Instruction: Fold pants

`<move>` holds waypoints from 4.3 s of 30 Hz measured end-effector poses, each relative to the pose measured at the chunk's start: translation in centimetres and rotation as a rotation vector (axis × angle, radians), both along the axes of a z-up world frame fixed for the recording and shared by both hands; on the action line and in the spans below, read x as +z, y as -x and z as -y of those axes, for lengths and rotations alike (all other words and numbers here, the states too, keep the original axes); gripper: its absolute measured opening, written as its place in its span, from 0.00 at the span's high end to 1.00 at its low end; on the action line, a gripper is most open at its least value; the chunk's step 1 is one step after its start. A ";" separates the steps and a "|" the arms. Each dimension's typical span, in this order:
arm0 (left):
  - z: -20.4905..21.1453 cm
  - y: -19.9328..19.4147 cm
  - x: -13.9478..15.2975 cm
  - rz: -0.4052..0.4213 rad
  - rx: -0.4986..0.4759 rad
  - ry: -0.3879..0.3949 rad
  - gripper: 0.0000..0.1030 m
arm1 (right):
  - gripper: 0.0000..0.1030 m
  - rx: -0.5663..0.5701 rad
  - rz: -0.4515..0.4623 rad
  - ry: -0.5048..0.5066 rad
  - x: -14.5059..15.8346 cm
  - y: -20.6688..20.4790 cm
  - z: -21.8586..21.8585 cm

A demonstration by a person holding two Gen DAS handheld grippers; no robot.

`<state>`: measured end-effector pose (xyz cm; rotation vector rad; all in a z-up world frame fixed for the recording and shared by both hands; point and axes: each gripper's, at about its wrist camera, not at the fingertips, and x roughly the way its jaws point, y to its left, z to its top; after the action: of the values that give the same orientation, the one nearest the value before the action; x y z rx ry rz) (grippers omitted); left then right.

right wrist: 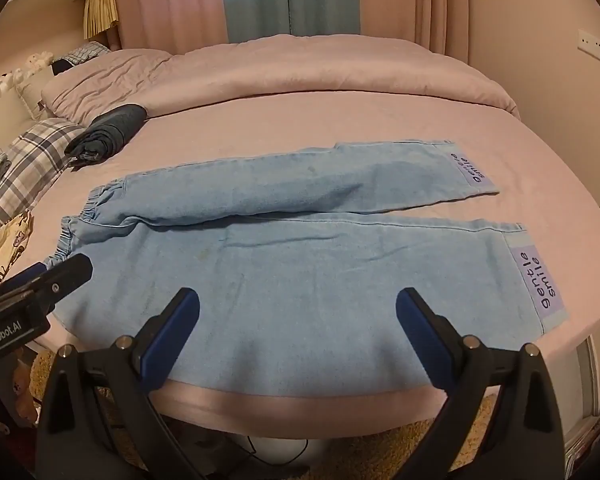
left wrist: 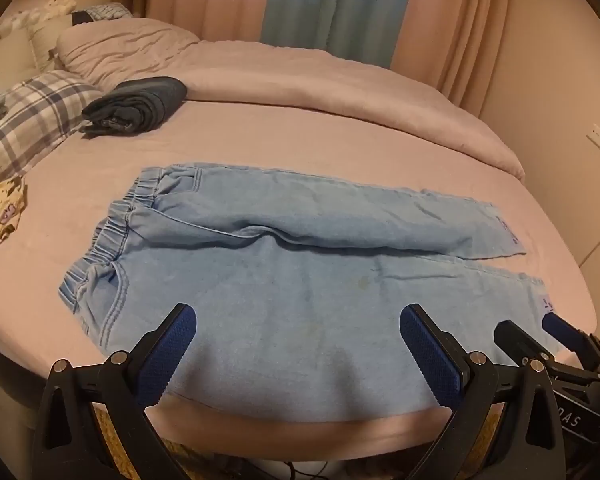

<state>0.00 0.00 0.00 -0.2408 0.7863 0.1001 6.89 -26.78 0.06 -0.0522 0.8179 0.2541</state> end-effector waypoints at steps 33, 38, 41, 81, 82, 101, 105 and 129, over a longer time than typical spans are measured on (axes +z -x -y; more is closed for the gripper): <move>0.6 0.0 0.4 0.037 -0.020 0.027 0.01 | 0.04 0.024 0.001 -0.039 0.0 0.1 0.2; 0.4 0.0 0.3 0.019 -0.018 0.024 0.01 | 0.04 0.023 -0.002 -0.040 0.0 0.1 0.1; 0.4 0.0 0.3 0.019 -0.016 0.027 0.01 | 0.04 0.023 -0.006 -0.035 -0.1 0.1 0.0; 0.9 -0.3 -0.2 -0.013 -0.020 0.015 0.01 | 0.04 -0.003 -0.024 -0.043 -0.8 -0.1 0.7; 0.8 -0.4 -0.2 -0.010 -0.019 0.018 0.01 | 0.04 -0.004 -0.026 -0.042 -0.8 -0.2 0.7; 0.0 -1.7 -1.2 -0.059 -0.022 0.054 0.01 | 0.04 -0.028 -0.060 -0.023 -2.0 -1.6 1.0; -0.6 -2.3 -1.1 -0.049 -0.027 0.065 0.01 | 0.04 -0.031 -0.063 -0.020 -2.1 -2.3 1.1; -3.9 -5.5 -4.6 -0.133 0.045 0.135 0.09 | 0.20 -0.297 -0.391 0.065 -8.9 -33.0 -2.4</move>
<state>5.46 3.85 -4.59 -0.3824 0.9215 0.1064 39.85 -24.38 -8.85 0.0604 1.2087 -0.0474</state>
